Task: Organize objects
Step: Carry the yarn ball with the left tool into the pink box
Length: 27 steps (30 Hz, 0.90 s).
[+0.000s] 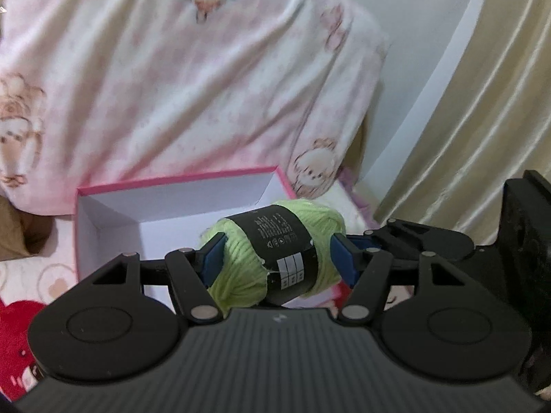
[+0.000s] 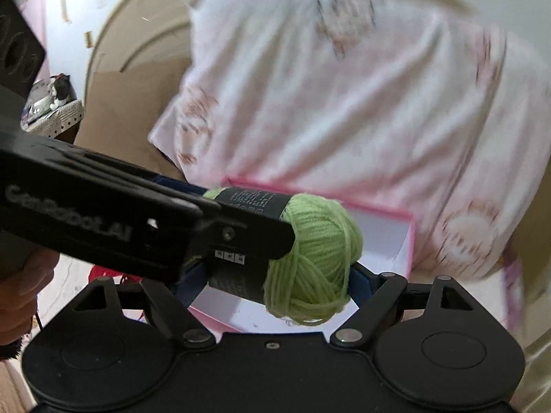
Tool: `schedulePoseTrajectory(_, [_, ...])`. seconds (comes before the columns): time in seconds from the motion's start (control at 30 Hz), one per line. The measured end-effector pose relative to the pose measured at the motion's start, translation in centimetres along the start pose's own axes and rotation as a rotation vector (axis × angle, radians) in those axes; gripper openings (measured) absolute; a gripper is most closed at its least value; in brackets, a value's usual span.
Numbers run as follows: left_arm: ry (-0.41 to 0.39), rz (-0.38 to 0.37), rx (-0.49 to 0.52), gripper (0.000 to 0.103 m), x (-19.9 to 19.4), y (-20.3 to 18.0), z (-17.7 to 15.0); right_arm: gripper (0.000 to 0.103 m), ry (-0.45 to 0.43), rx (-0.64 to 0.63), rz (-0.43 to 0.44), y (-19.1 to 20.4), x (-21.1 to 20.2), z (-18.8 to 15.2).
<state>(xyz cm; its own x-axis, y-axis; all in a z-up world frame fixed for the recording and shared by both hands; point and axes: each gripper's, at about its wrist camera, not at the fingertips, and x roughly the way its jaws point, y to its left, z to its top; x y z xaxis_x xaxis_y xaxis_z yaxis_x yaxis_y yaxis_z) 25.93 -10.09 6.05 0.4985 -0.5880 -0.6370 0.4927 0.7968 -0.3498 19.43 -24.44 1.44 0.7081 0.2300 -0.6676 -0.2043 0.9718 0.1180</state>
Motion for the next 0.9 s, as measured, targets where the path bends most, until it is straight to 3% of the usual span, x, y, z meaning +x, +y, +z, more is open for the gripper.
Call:
schedulePoseTrajectory(0.23, [0.122, 0.047, -0.053, 0.063, 7.8, 3.8, 0.8, 0.086, 0.166, 0.061, 0.049, -3.7, 8.2, 0.9])
schedulePoseTrajectory(0.57, [0.179, -0.021, -0.18, 0.062, 13.3, 8.0, 0.4, 0.086, 0.333, -0.083, -0.096, -3.9, 14.2, 1.6])
schedulePoseTrajectory(0.7, [0.193, -0.033, -0.231, 0.061, 14.2, 9.1, -0.3, 0.086, 0.358, -0.179, -0.142, -3.7, 15.4, 1.6])
schedulePoseTrajectory(0.8, [0.22, 0.038, -0.21, 0.062, 14.3, 8.9, -0.9, 0.086, 0.349, -0.218, -0.126, -3.4, 15.1, 1.0])
schedulePoseTrajectory(0.9, [0.235, 0.057, -0.204, 0.064, 14.3, 8.8, -1.4, 0.086, 0.325, -0.249, -0.131, -3.1, 15.1, 0.3])
